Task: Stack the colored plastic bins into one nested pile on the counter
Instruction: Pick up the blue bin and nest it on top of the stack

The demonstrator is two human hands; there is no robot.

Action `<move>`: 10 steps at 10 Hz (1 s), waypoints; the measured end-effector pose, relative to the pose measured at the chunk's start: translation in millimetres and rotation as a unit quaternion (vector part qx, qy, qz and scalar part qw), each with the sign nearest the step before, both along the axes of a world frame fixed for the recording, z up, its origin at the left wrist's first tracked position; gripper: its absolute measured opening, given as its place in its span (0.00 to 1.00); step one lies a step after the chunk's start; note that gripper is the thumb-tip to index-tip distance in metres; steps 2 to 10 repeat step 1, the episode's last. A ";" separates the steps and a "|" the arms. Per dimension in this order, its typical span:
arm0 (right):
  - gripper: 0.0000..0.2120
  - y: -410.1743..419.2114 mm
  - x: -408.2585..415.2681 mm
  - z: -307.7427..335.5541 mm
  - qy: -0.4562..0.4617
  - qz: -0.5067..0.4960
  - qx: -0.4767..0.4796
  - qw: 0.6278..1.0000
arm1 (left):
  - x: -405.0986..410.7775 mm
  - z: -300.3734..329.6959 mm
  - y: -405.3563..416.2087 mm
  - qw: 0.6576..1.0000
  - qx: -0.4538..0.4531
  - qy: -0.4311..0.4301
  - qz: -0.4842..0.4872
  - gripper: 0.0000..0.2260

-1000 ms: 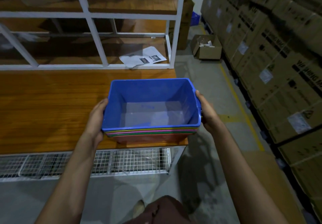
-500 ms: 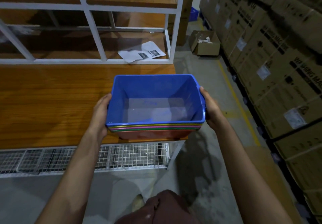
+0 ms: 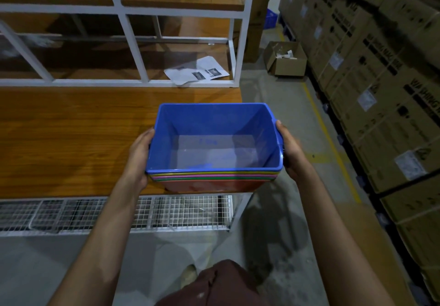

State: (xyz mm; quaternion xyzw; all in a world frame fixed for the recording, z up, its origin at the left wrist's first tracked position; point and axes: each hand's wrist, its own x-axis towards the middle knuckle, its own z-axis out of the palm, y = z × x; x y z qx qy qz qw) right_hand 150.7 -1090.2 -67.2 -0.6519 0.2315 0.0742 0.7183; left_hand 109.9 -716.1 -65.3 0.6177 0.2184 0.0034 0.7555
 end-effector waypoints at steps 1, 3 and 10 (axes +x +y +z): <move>0.31 7.1 -3.1 11.1 -0.013 -0.025 -0.094 0.995 | -4.9 4.1 0.8 0.999 0.043 -0.013 -0.007 0.18; 0.31 7.1 -3.1 11.1 -0.013 -0.025 -0.094 0.995 | -4.9 4.1 0.8 0.999 0.043 -0.013 -0.007 0.18; 0.31 7.1 -3.1 11.1 -0.013 -0.025 -0.094 0.995 | -4.9 4.1 0.8 0.999 0.043 -0.013 -0.007 0.18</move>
